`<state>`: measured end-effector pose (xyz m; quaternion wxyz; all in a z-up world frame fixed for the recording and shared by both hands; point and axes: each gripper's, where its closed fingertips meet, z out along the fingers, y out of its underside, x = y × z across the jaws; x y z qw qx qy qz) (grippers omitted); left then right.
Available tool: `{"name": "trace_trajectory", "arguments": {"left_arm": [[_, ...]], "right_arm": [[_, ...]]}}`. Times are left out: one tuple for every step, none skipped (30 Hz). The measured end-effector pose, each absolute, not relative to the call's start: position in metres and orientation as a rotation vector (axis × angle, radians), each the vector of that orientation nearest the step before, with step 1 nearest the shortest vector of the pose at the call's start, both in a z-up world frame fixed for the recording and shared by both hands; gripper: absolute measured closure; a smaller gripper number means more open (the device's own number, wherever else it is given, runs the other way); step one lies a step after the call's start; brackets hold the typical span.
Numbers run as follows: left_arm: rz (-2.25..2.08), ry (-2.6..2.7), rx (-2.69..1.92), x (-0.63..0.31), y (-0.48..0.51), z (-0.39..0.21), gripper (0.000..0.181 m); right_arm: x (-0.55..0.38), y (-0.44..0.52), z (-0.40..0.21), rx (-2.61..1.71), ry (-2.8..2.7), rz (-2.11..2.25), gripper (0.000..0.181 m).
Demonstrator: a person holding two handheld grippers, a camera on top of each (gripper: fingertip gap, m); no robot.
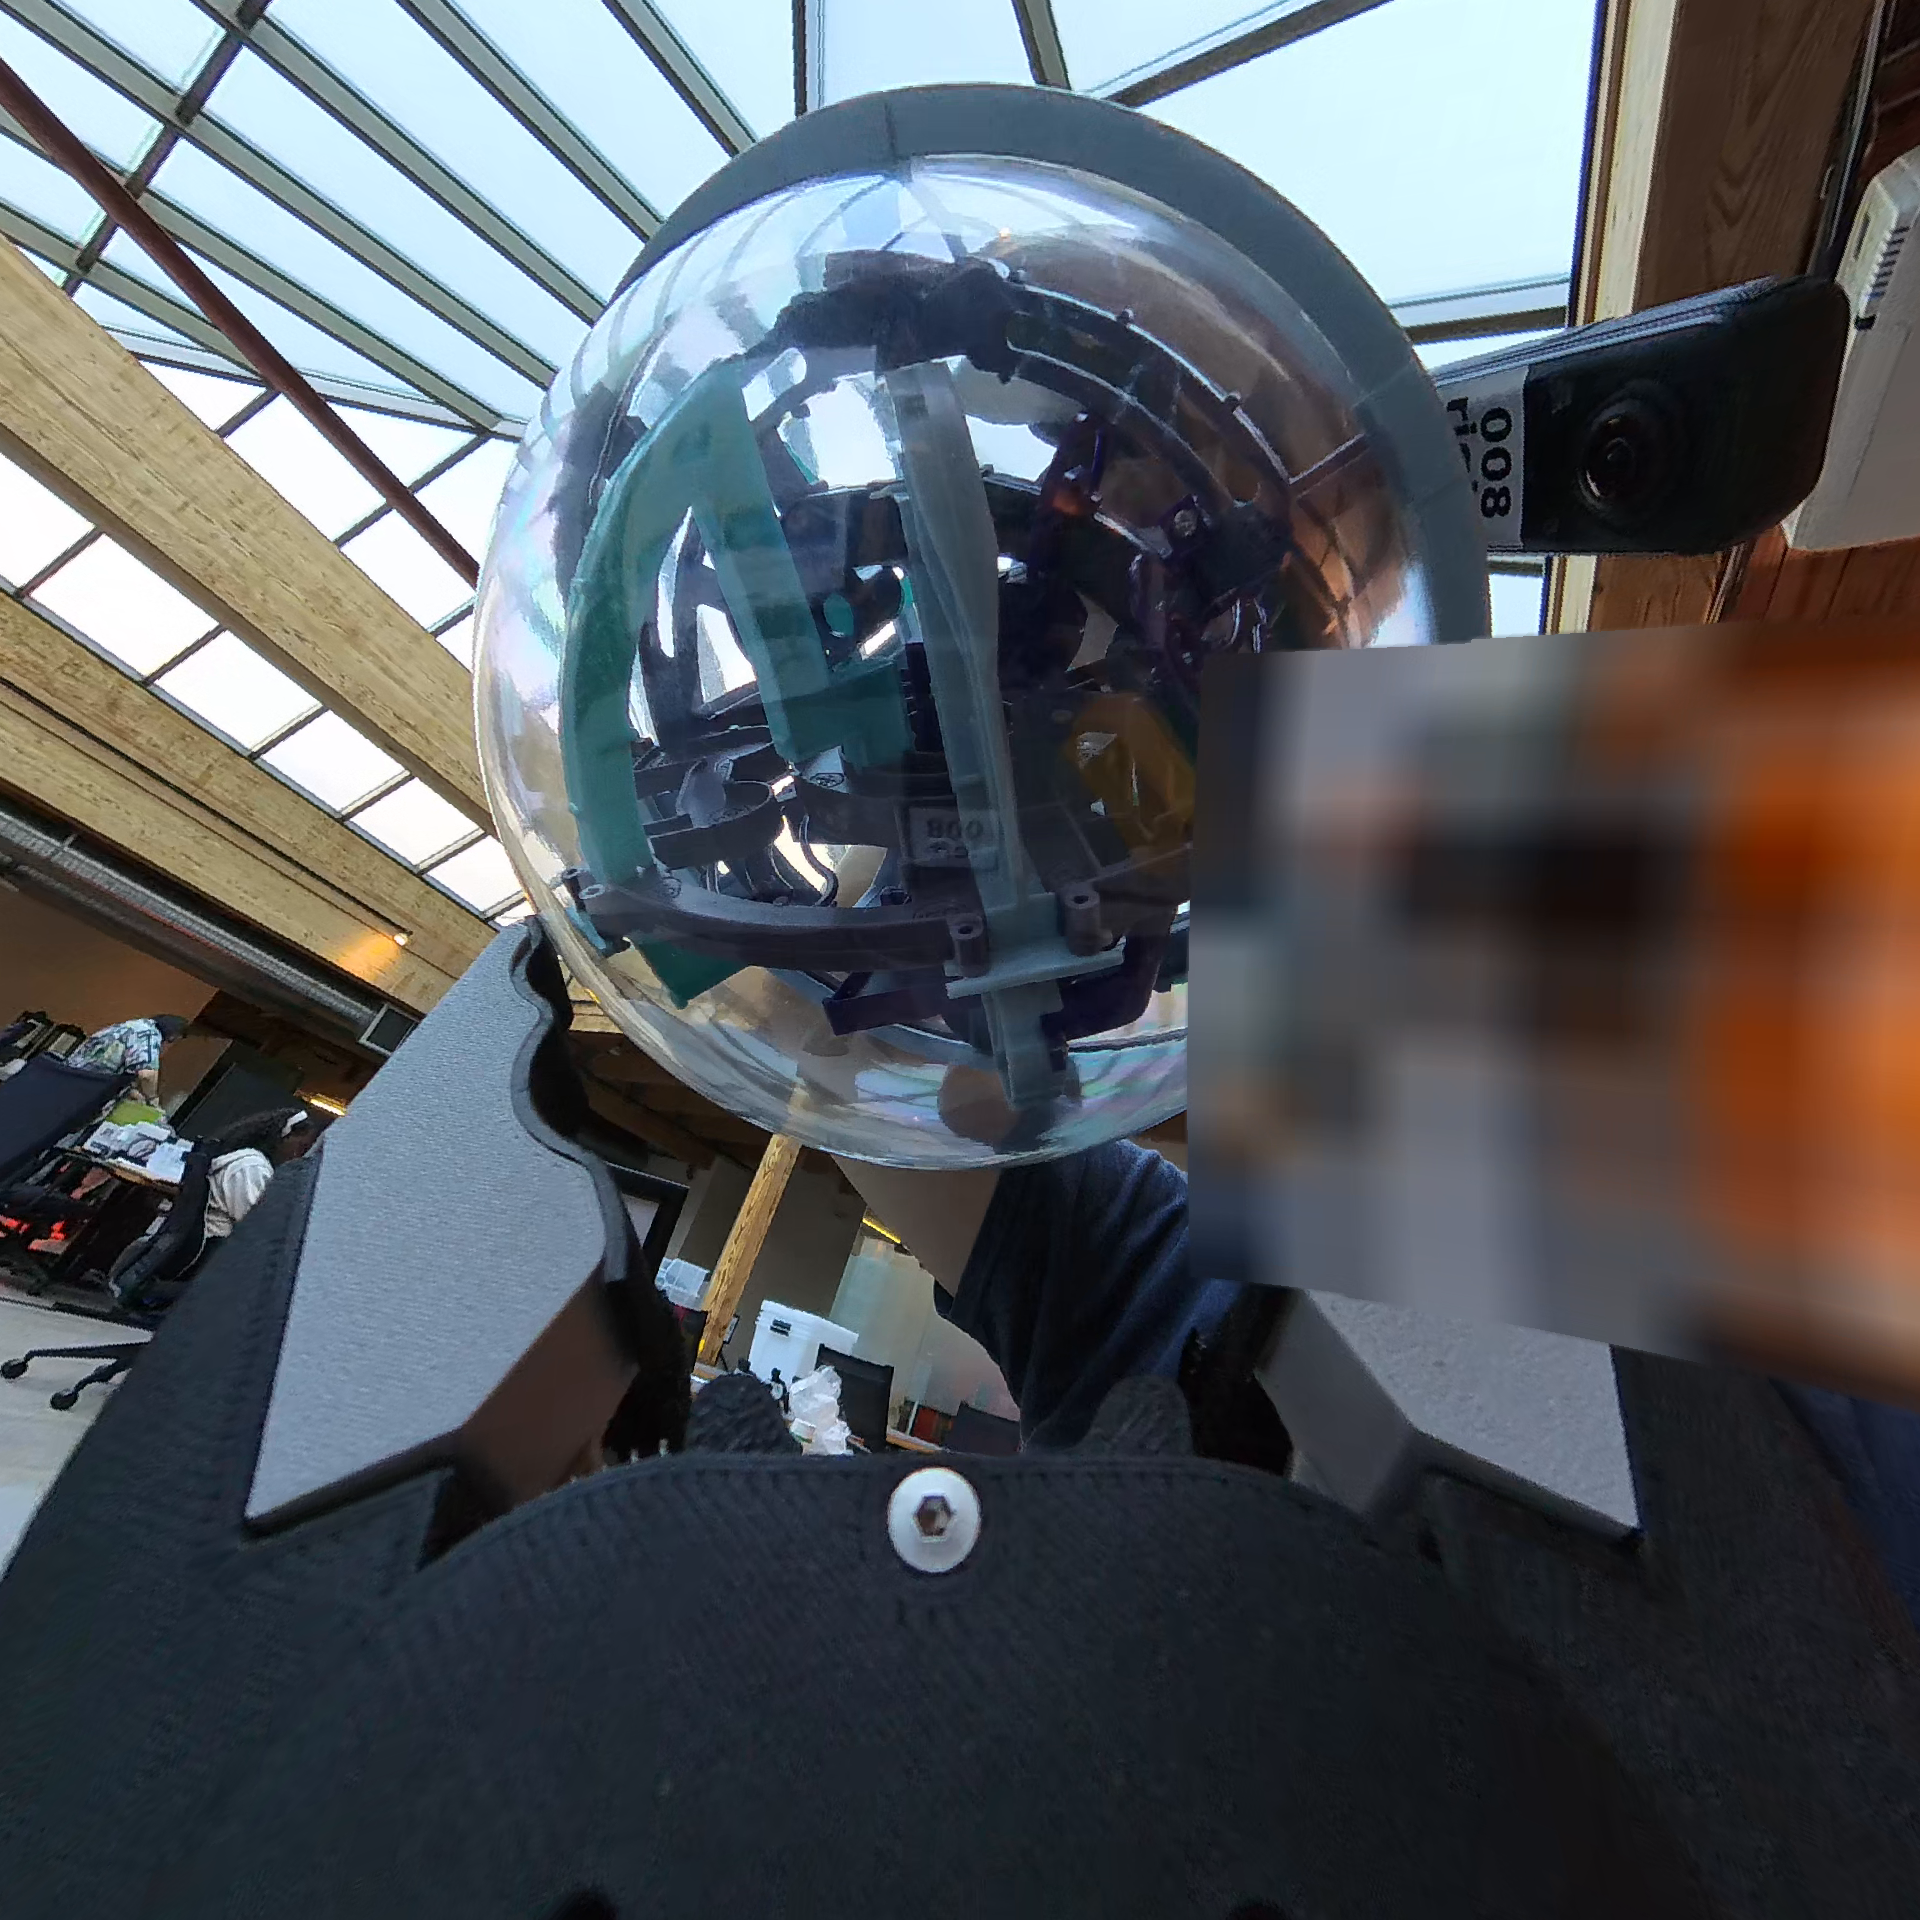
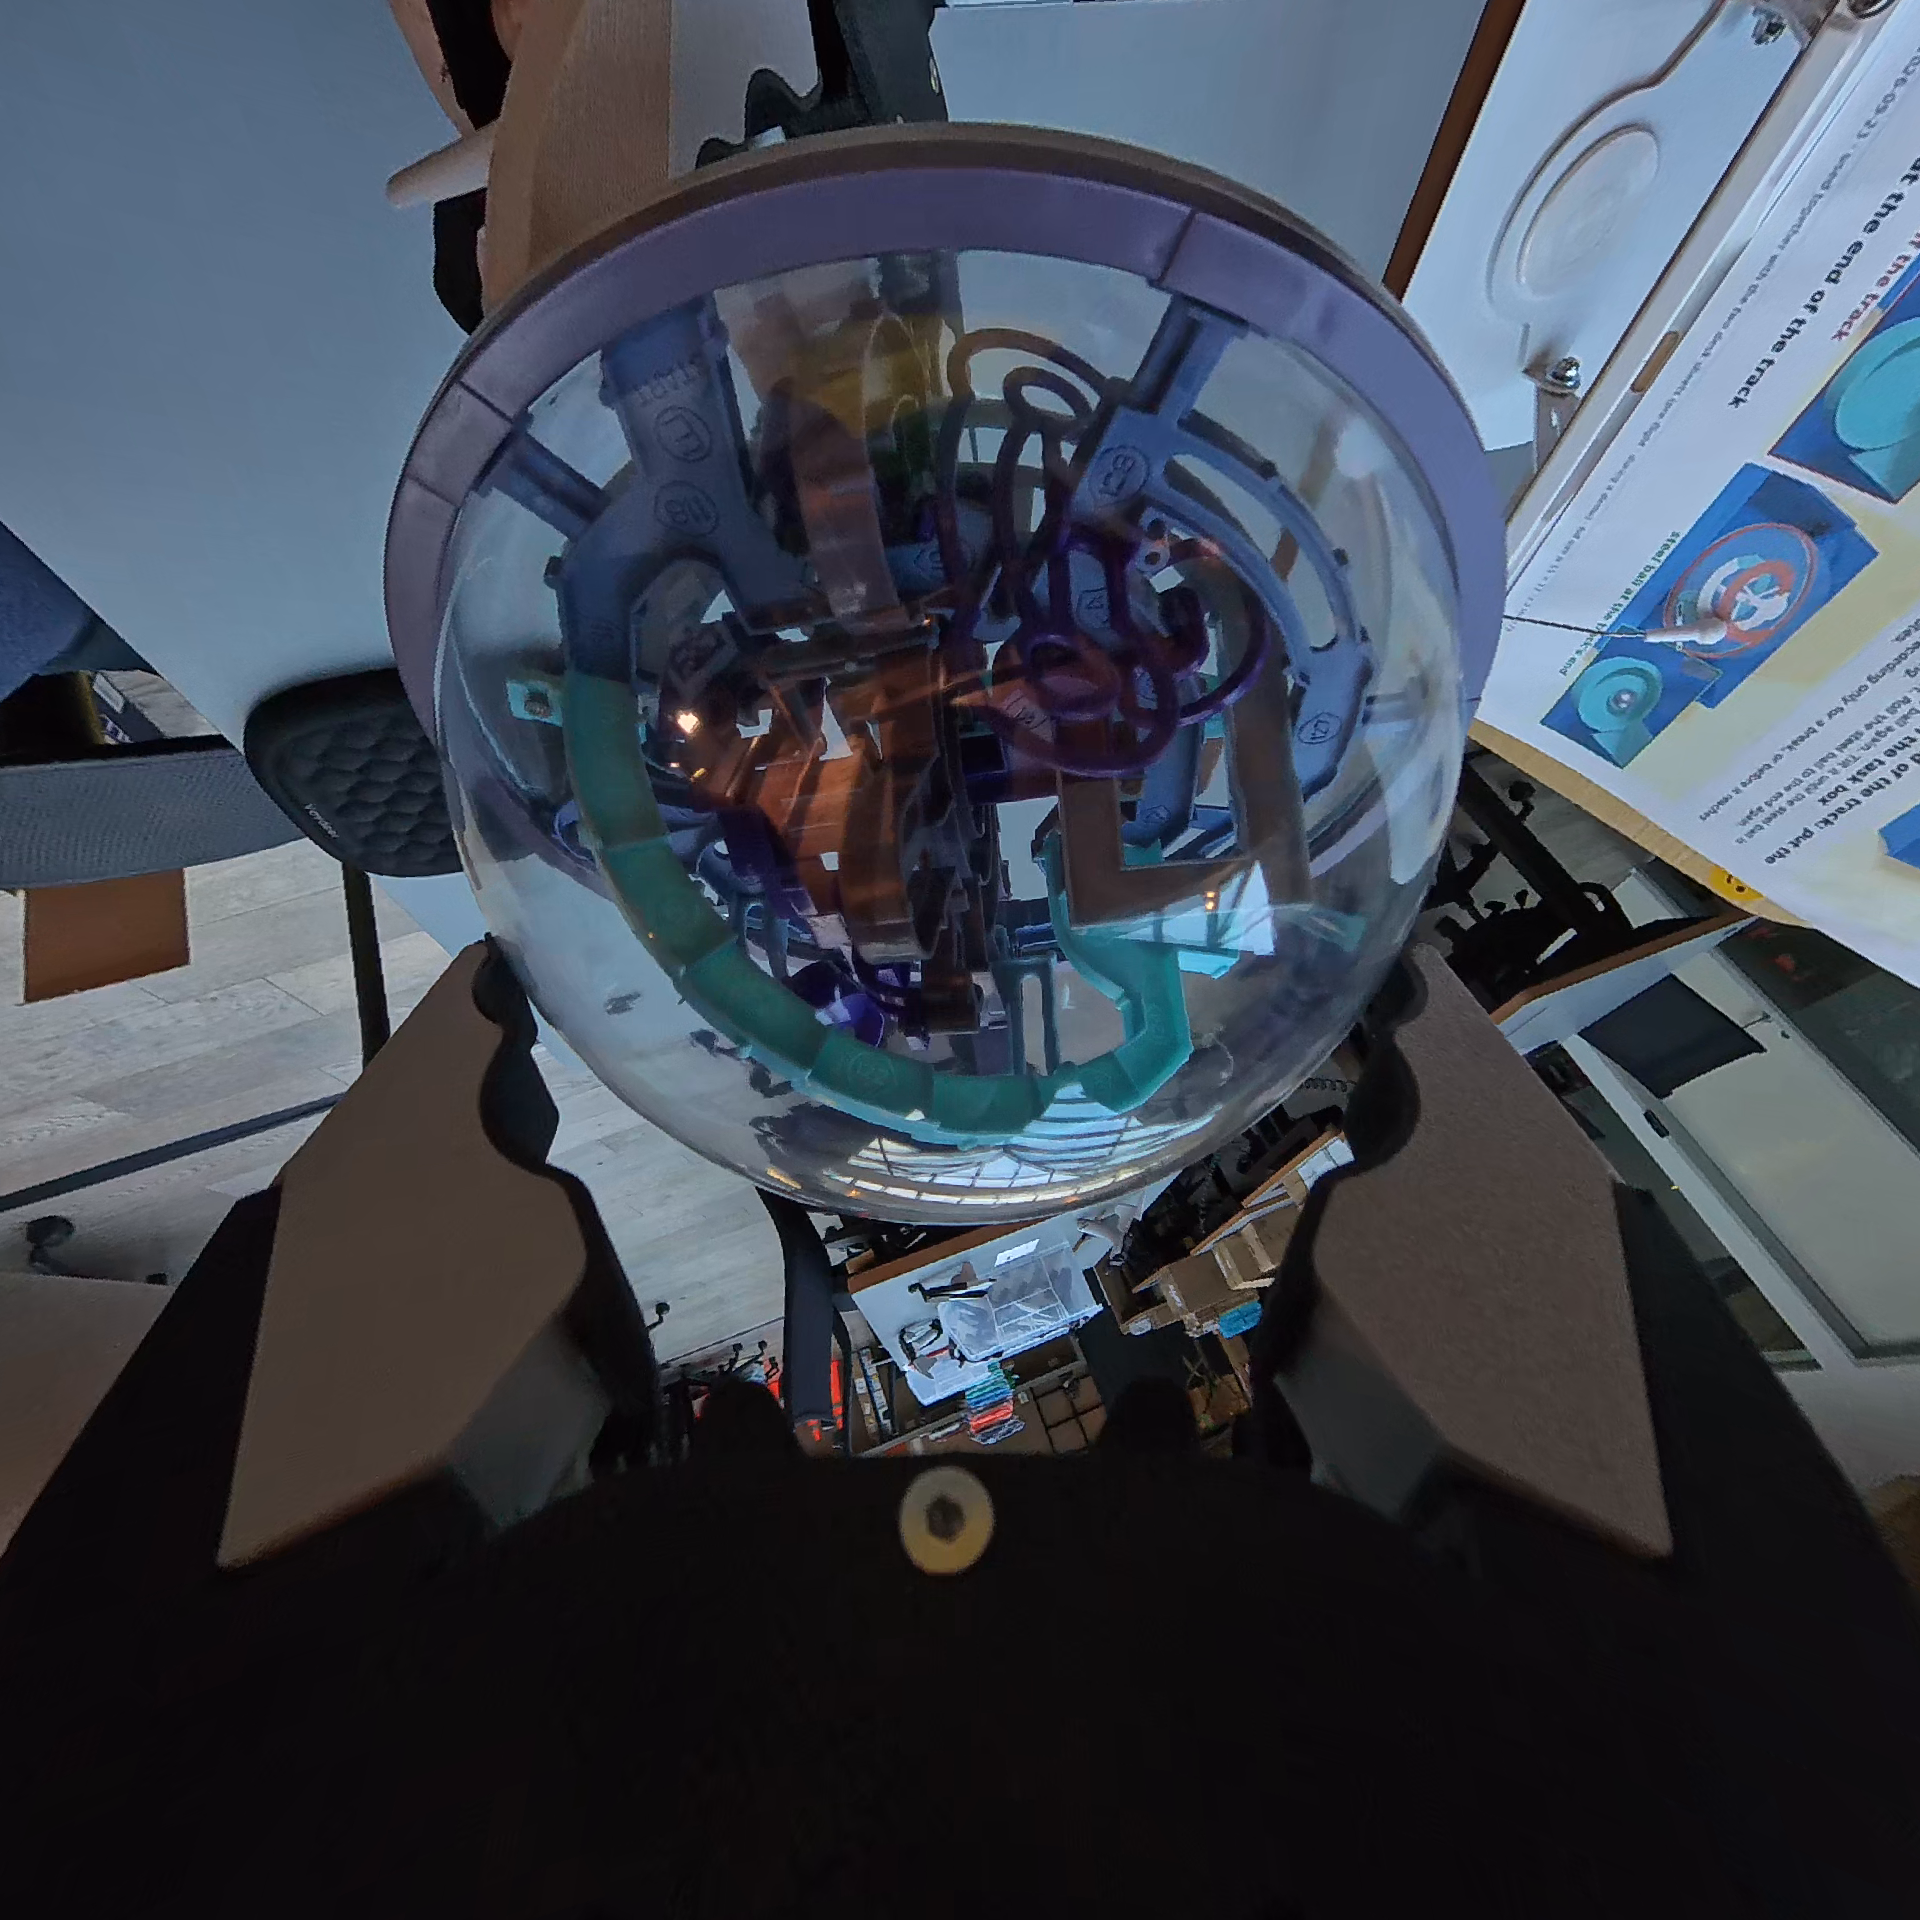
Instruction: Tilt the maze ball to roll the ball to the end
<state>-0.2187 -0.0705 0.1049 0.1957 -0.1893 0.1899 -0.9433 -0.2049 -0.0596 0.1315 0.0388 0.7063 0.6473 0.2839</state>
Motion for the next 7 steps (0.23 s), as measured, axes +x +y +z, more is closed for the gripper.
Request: {"name": "trace_trajectory", "arguments": {"left_arm": [[-2.645, 0.528, -0.531, -0.2186, -0.0699, 0.1045, 0.039], [-2.647, 0.525, -0.532, -0.2185, -0.0694, 0.1040, 0.039], [-2.648, 0.523, -0.534, -0.2183, -0.0689, 0.1036, 0.038], [-2.648, 0.522, -0.536, -0.2181, -0.0683, 0.1031, 0.038], [-2.648, 0.520, -0.537, -0.2180, -0.0678, 0.1026, 0.037], [-2.649, 0.518, -0.537, -0.2181, -0.0673, 0.1023, 0.037], [-2.650, 0.516, -0.538, -0.2180, -0.0669, 0.1019, 0.041]], "right_arm": [[-0.2048, -0.0590, 0.1310, 2.165, 1.984, 0.867, 0.025], [-0.2046, -0.0585, 0.1305, 2.165, 1.982, 0.863, 0.026], [-0.2043, -0.0579, 0.1300, 2.163, 1.982, 0.861, 0.025], [-0.2040, -0.0573, 0.1296, 2.162, 1.981, 0.859, 0.026], [-0.2039, -0.0567, 0.1291, 2.161, 1.981, 0.858, 0.026], [-0.2041, -0.0562, 0.1287, 2.161, 1.981, 0.855, 0.026], [-0.2040, -0.0558, 0.1284, 2.160, 1.981, 0.854, 0.026]]}}
